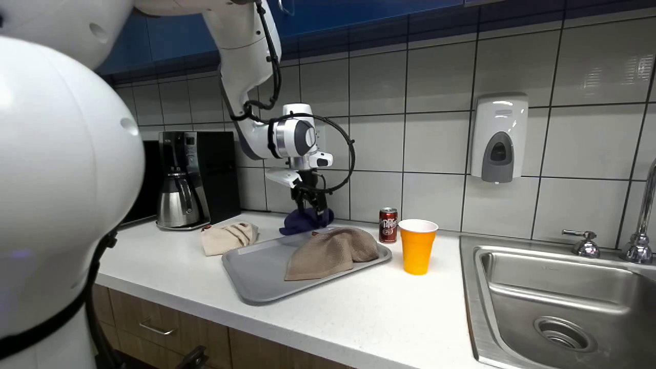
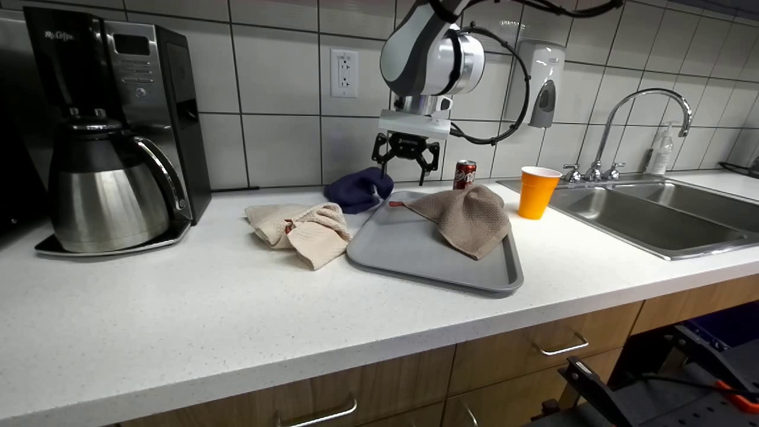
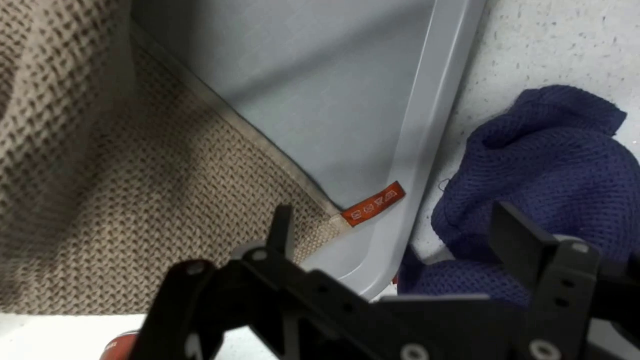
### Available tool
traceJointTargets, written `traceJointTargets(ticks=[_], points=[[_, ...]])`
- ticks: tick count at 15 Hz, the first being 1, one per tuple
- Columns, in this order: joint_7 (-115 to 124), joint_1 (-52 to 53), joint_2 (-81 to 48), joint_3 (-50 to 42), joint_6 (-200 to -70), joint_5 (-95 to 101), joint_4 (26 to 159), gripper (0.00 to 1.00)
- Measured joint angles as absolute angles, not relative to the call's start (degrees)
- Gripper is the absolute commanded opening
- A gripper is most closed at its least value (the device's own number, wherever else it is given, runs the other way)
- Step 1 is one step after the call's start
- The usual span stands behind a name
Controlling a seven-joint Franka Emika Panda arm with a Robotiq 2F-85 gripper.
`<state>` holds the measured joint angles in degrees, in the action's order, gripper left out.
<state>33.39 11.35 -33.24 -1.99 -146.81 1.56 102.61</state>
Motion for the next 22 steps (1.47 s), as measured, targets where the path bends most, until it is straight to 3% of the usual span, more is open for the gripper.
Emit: traceJointTargets(ticks=[22], points=[[33.4,15.1,-47.4,-0.9,-147.1,-1.2,82.4,1.00]])
